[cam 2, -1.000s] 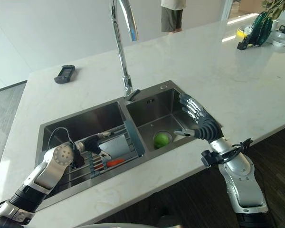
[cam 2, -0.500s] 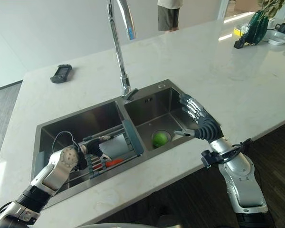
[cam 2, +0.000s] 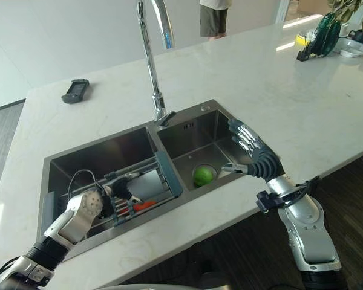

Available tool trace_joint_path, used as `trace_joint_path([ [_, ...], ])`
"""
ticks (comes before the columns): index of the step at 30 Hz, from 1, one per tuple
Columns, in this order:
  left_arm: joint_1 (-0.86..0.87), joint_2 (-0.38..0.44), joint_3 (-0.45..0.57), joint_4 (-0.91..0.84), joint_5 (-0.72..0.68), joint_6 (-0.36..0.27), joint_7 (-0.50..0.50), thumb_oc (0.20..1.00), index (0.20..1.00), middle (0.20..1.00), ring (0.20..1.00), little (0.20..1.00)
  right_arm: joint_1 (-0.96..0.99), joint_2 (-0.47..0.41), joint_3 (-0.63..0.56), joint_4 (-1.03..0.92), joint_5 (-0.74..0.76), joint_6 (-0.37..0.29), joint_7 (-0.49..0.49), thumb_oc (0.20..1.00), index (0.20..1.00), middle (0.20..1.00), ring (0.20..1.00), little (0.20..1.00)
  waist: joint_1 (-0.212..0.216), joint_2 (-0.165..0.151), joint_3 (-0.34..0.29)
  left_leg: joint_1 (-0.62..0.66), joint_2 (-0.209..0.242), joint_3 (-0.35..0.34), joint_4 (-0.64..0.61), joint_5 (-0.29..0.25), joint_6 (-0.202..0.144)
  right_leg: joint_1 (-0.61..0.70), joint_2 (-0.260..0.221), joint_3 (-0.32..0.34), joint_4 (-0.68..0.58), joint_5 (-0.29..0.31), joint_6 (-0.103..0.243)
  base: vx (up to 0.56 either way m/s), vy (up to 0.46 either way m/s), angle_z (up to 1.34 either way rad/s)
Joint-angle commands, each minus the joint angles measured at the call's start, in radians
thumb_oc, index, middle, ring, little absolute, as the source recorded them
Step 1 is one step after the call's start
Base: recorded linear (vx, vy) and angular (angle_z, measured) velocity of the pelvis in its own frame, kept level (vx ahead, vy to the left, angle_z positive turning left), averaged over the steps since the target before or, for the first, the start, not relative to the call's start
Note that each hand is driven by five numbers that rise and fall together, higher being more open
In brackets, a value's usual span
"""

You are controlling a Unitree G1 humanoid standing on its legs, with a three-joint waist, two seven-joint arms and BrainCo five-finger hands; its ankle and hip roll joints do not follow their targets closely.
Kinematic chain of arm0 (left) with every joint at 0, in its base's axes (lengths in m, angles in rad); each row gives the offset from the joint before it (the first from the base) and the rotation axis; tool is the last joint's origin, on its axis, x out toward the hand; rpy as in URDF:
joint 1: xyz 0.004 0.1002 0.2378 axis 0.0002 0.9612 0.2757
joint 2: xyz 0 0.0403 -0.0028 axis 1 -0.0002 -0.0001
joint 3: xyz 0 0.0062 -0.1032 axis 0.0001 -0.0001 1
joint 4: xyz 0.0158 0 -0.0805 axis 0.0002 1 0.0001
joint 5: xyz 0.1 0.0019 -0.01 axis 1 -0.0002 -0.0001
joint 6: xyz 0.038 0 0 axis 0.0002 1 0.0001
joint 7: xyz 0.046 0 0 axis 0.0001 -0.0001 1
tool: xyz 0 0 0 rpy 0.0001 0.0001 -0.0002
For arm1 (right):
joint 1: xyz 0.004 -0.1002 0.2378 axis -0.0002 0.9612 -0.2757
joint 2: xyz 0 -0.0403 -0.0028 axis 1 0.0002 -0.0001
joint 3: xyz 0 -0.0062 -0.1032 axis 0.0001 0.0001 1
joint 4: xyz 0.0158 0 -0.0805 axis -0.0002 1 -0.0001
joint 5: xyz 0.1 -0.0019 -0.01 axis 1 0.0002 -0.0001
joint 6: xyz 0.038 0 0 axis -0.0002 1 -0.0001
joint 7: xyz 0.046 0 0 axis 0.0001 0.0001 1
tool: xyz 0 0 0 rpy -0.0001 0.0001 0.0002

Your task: Place the dishes in the dishwasher.

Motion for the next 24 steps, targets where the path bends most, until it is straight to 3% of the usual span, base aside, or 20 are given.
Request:
trace_joint_path([
  [1,-0.105,0.024,-0.021,0.055,0.058,-0.014,0.041,1.0,1.0,1.0,1.0,1.0,-0.071,0.013,-0.017,-0.04,-0.001,-0.061,-0.008,1.0,1.0,1.0,1.0,1.0,-0.022,-0.016,-0.004,0.0,-0.012,0.003,0.012,-0.06,0.014,0.069,-0.043,0.011,0.042,-0.12,0.104,0.0,0.0,0.0],
  [11,-0.099,0.0,-0.062,0.096,0.105,-0.005,0.082,1.0,1.0,1.0,1.0,1.0,-0.071,0.013,-0.009,-0.05,0.009,-0.059,-0.005,1.0,1.0,1.0,1.0,1.0,-0.025,-0.022,-0.005,0.001,-0.009,0.008,0.013,-0.061,0.014,0.066,-0.04,0.011,0.047,-0.124,0.102,0.0,0.0,0.0],
  [13,-0.095,-0.008,-0.073,0.109,0.089,-0.033,0.111,1.0,1.0,1.0,1.0,1.0,-0.074,0.012,-0.005,-0.051,0.011,-0.06,-0.005,1.0,1.0,1.0,1.0,1.0,-0.026,-0.023,-0.005,0.001,-0.009,0.009,0.014,-0.062,0.014,0.067,-0.038,0.013,0.046,-0.125,0.101,0.0,0.0,0.0],
  [15,-0.107,-0.022,-0.104,0.138,0.12,-0.054,0.124,0.2,0.2,0.2,0.2,0.2,-0.079,0.009,0.005,-0.047,0.013,-0.063,-0.006,1.0,1.0,1.0,1.0,1.0,-0.03,-0.025,-0.006,0.002,-0.008,0.012,0.013,-0.064,0.014,0.067,-0.039,0.012,0.047,-0.125,0.102,0.0,0.0,0.0],
  [18,-0.137,-0.051,-0.176,0.246,0.165,-0.065,0.134,0.2,0.2,0.2,0.2,0.2,-0.087,0.0,0.012,-0.041,0.037,-0.071,0.018,1.0,1.0,1.0,1.0,1.0,-0.048,-0.032,-0.012,0.007,-0.007,0.025,0.013,-0.068,0.016,0.061,-0.038,0.023,0.053,-0.127,0.106,0.01,-0.005,0.01],
  [21,-0.139,-0.095,-0.218,0.364,0.212,-0.143,0.217,0.2,0.2,0.2,0.2,0.2,-0.086,0.0,0.026,-0.04,0.042,-0.084,0.028,1.0,1.0,1.0,1.0,1.0,-0.063,-0.034,-0.015,0.007,-0.009,0.034,0.014,-0.07,0.018,0.053,-0.035,0.036,0.059,-0.128,0.106,0.0,0.003,-0.06],
  [24,-0.13,-0.109,-0.223,0.42,0.212,-0.18,0.292,0.2,0.2,0.2,0.2,0.2,-0.086,-0.001,0.034,-0.045,0.043,-0.081,0.034,1.0,1.0,1.0,1.0,1.0,-0.068,-0.036,-0.017,0.01,-0.01,0.041,0.014,-0.071,0.018,0.051,-0.035,0.044,0.062,-0.127,0.108,0.02,-0.001,-0.15],
])
